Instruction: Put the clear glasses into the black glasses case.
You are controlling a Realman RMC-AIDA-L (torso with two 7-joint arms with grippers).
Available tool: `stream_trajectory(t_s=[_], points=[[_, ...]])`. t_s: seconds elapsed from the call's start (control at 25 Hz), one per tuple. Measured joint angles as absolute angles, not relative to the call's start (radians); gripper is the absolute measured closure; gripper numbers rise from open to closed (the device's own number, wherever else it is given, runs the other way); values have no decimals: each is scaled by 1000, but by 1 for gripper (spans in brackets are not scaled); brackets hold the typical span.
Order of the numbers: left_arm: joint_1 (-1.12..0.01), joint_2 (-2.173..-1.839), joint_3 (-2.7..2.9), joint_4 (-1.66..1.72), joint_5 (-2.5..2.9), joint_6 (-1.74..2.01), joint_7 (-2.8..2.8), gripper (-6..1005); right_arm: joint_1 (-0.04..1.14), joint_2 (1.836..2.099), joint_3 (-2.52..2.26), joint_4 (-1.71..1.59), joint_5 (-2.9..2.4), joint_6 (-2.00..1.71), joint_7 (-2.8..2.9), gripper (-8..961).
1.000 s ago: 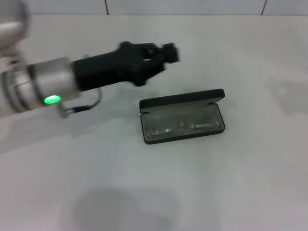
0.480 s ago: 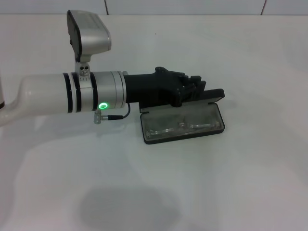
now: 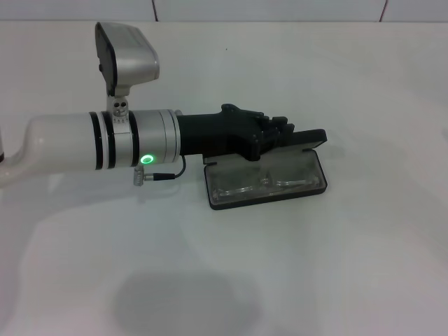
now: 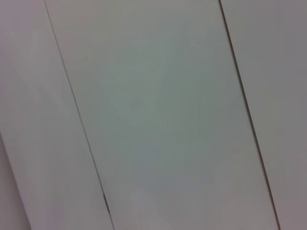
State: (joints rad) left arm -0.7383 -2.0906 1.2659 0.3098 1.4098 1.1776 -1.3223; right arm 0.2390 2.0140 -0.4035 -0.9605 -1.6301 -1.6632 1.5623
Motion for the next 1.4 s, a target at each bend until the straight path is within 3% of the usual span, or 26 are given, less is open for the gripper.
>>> stream_trajectory(t_s=[1.4], points=[[-717, -2099, 1410, 319, 1504, 1212, -1337, 826, 249, 2015, -427, -900, -1630, -1674, 1545, 795]])
